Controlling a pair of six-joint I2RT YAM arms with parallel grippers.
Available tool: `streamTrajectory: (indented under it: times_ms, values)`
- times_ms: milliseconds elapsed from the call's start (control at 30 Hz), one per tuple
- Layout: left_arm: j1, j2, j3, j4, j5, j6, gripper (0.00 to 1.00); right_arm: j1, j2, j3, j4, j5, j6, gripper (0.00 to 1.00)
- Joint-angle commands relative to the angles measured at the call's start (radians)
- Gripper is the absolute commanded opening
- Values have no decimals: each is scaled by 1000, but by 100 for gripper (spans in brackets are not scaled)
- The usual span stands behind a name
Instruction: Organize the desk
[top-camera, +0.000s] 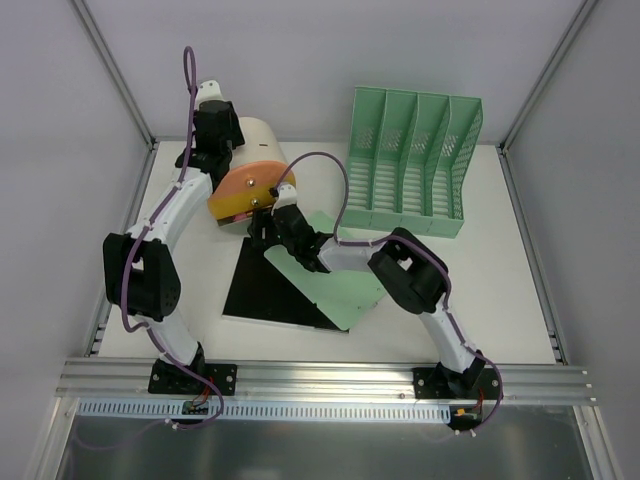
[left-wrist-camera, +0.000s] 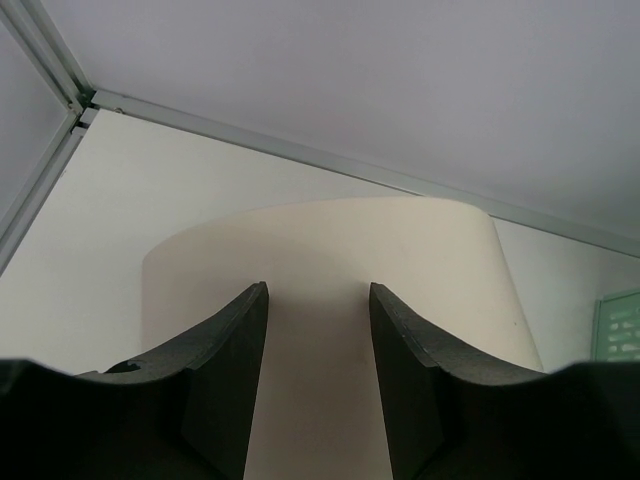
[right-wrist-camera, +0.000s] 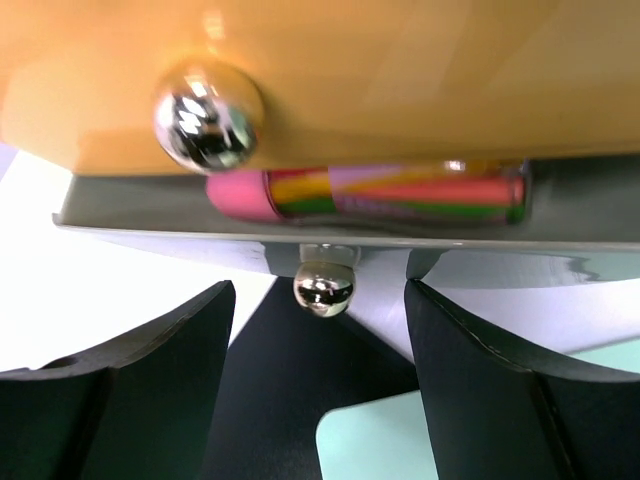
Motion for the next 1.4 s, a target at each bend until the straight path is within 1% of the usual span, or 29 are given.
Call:
streamTrajectory:
  times_ms: [0,200,533,667,867,1000,1100,1133,1267,1300,1333,1367]
  values:
    - [-16,3,-43,-152,70,-23,45,-7,1,34,173,60,-43,73]
    - [-18,0,-47,-161,79,-28,44,-10,30,52,235,111,-49,73]
    - [-18,-3,-46,-169,99,-29,42,-13,79,99,246,158,-42,74]
    - [-18,-4,-44,-174,102,-31,42,-17,79,90,250,196,-40,74]
    - [-18,-4,-44,-175,105,-28,42,-19,61,87,223,175,-48,74]
    - [-15,-1,-44,-174,93,-19,42,-13,-8,15,261,147,-58,75]
    - [-7,2,-44,-177,97,-29,42,1,-65,-49,264,149,-98,75]
    - [-6,2,-44,-175,99,-34,42,6,-107,-66,264,152,-109,74]
    - [7,-4,-34,-177,96,-45,49,21,-219,-141,221,137,-135,74]
    - [10,-6,-29,-178,94,-46,53,22,-244,-178,209,135,-137,74]
    - [11,-7,-12,-183,93,-48,54,27,-269,-196,200,135,-141,74]
    - [13,-12,-4,-187,91,-51,56,32,-320,-216,192,128,-144,75]
